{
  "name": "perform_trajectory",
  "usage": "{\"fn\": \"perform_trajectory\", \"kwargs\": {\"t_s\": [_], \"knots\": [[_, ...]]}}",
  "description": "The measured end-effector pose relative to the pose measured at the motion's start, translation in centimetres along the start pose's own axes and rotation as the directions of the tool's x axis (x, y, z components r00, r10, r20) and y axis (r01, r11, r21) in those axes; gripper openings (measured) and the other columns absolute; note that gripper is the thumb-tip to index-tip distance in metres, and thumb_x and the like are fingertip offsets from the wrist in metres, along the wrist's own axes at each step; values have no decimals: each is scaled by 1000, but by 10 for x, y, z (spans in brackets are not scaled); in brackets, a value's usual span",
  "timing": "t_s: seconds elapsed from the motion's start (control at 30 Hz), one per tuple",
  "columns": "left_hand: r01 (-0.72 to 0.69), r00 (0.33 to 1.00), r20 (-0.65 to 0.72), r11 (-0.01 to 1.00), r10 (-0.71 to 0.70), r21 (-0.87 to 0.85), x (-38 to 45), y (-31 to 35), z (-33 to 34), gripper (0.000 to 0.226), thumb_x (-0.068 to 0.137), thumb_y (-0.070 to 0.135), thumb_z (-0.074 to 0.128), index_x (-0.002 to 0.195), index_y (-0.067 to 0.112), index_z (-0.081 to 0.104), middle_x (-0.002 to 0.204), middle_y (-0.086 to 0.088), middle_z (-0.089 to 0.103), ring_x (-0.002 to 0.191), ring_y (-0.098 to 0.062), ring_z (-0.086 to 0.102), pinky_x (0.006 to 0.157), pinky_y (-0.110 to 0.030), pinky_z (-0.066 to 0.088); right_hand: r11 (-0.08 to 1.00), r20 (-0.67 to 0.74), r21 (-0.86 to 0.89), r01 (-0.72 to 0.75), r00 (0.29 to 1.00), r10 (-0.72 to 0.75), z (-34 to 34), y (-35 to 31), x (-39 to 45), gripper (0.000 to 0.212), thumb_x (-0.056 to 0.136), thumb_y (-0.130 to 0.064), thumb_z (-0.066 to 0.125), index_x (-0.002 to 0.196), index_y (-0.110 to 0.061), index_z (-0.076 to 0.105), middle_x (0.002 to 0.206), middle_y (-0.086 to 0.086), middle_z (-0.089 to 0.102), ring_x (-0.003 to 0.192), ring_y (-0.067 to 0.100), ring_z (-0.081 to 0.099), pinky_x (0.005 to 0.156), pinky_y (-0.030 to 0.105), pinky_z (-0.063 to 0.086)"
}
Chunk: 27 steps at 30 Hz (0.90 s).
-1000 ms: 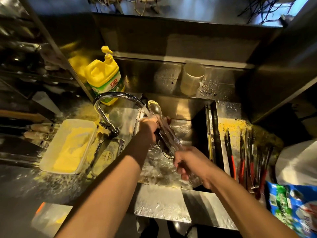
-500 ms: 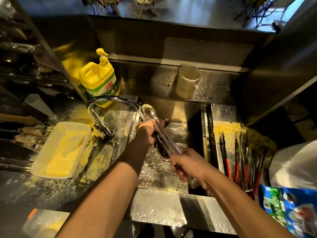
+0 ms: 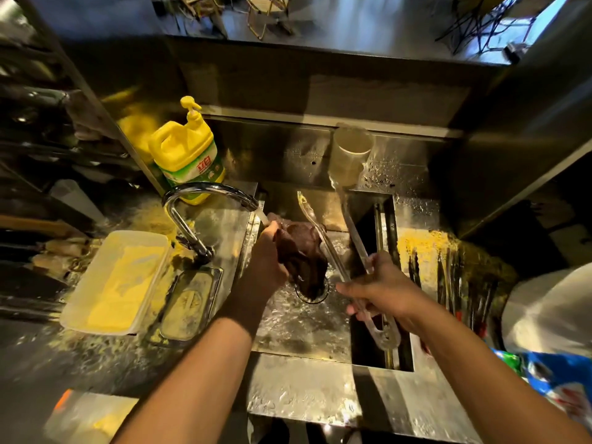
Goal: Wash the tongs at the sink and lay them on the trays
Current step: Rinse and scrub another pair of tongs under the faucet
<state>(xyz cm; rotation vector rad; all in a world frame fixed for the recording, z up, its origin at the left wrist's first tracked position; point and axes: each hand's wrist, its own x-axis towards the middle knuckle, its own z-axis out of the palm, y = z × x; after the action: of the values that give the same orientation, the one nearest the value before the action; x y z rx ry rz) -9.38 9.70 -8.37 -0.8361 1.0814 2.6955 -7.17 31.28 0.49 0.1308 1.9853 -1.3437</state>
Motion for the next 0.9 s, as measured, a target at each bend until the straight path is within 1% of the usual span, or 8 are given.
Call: {"fn": "perform_trajectory", "kwargs": {"t_s": [0.07, 0.17, 0.27, 0.37, 0.47, 0.57, 0.73, 0.9], "knots": [[-4, 999, 32, 1000, 4, 6, -4, 2, 2, 35, 94, 43, 49, 102, 10, 58, 90, -6, 68, 82, -22, 68, 77, -35, 56, 998, -32, -58, 24, 999, -26, 3, -2, 4, 45, 79, -17, 77, 113, -29, 49, 103, 12, 71, 82, 29, 72, 78, 55, 59], [-36, 999, 20, 999, 37, -20, -5, 1, -2, 26, 86, 39, 66, 90, 14, 57, 83, -4, 63, 76, -19, 62, 74, -36, 50, 1000, -30, -9, 5, 1000, -5, 7, -3, 7, 38, 73, -10, 66, 93, -42, 66, 102, 10, 71, 91, 31, 69, 83, 53, 57], [-5, 1000, 8, 997, 6, -79, -4, 5, -1, 27, 97, 36, 50, 99, 13, 65, 92, -9, 69, 85, -25, 68, 80, -37, 55, 998, 25, 32, -59, 998, 58, 11, -3, 13, 34, 73, -6, 68, 99, -27, 65, 88, 14, 69, 70, 26, 72, 74, 52, 61], [70, 989, -134, 996, -63, 51, 1, 3, 8, 23, 93, 29, 56, 97, 12, 70, 88, -10, 71, 82, -28, 70, 78, -39, 59, 995, 99, 12, -102, 990, 100, 16, -8, 17, 37, 79, -4, 68, 113, -18, 60, 78, 11, 70, 54, 17, 66, 54, 33, 58], [85, 955, -295, 972, -17, 219, 10, 4, 15, 19, 94, 21, 64, 105, 5, 63, 94, -16, 70, 78, -30, 69, 71, -43, 60, 996, 158, -25, -90, 983, 93, 25, -8, 12, 26, 82, 1, 61, 107, -7, 60, 68, 9, 72, 47, 18, 60, 46, 29, 51], [58, 919, -389, 954, 63, 293, 25, 16, 12, 29, 92, 11, 67, 119, 1, 62, 117, -25, 69, 95, -38, 71, 87, -54, 58, 996, 176, -34, -78, 981, 83, 34, -4, 2, 20, 79, 4, 57, 94, -10, 60, 58, 7, 65, 42, 18, 55, 43, 29, 46], [160, 961, -263, 949, -86, 273, 23, 6, 26, 44, 97, 17, 62, 137, 0, 54, 132, -23, 65, 95, -32, 69, 67, -42, 59, 997, 55, 5, -71, 996, 70, 47, -17, 5, 21, 83, 4, 55, 103, 3, 60, 74, 15, 61, 43, 17, 52, 41, 27, 46], [50, 952, -305, 977, 17, 208, 32, 16, 19, 29, 98, 10, 60, 127, 3, 59, 119, -22, 71, 99, -35, 72, 83, -54, 59, 996, 55, 11, -90, 994, 90, 52, -17, 2, 9, 81, 3, 55, 89, 1, 60, 65, 13, 61, 39, 16, 52, 37, 24, 43]]}}
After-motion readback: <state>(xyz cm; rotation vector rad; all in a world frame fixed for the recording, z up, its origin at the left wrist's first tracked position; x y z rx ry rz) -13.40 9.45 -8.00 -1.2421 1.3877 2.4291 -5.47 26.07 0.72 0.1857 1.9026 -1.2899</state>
